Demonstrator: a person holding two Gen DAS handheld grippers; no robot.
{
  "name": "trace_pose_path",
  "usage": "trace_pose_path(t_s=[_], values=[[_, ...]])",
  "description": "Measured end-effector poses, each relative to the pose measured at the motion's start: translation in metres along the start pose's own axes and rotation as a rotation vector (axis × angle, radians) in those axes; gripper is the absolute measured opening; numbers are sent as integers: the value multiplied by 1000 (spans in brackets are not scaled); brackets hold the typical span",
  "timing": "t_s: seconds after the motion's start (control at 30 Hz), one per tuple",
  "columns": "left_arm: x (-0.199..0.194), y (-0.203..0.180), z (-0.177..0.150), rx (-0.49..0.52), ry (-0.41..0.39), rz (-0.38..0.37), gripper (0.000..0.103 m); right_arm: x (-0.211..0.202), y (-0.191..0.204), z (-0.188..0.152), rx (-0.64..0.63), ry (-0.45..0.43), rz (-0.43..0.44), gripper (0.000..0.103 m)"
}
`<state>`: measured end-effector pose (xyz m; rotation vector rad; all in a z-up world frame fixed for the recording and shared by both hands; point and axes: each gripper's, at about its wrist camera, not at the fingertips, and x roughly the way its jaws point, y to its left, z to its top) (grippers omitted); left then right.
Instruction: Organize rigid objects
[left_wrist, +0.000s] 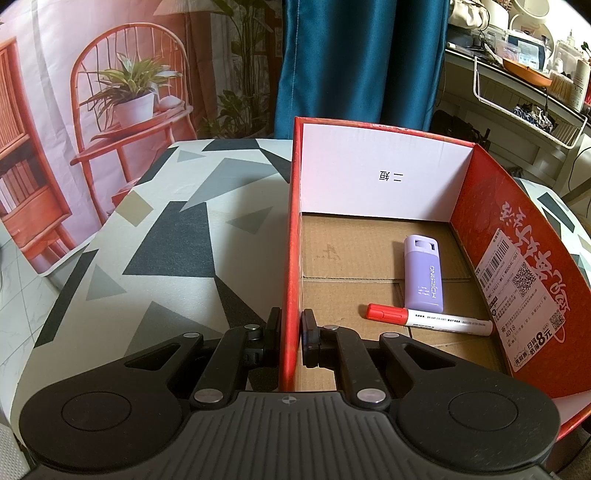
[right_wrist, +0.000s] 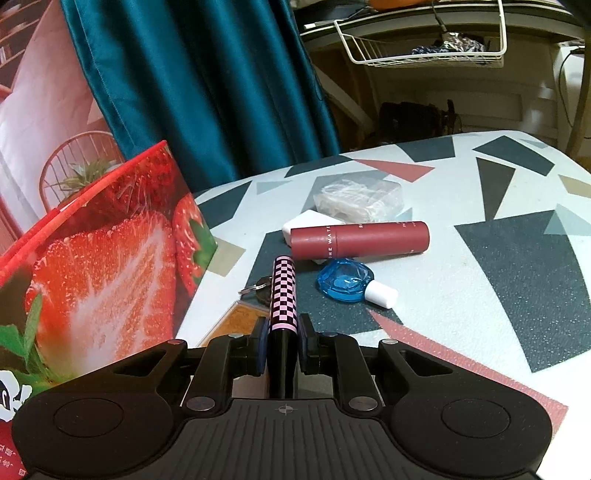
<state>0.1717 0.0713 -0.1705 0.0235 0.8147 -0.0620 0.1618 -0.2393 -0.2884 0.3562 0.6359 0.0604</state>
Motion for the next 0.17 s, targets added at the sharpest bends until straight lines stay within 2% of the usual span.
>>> trace_pose_path(t_s=[0.17], values=[[-1, 0, 0, 6, 1, -1, 11, -3, 4, 1, -23, -12, 4, 15]])
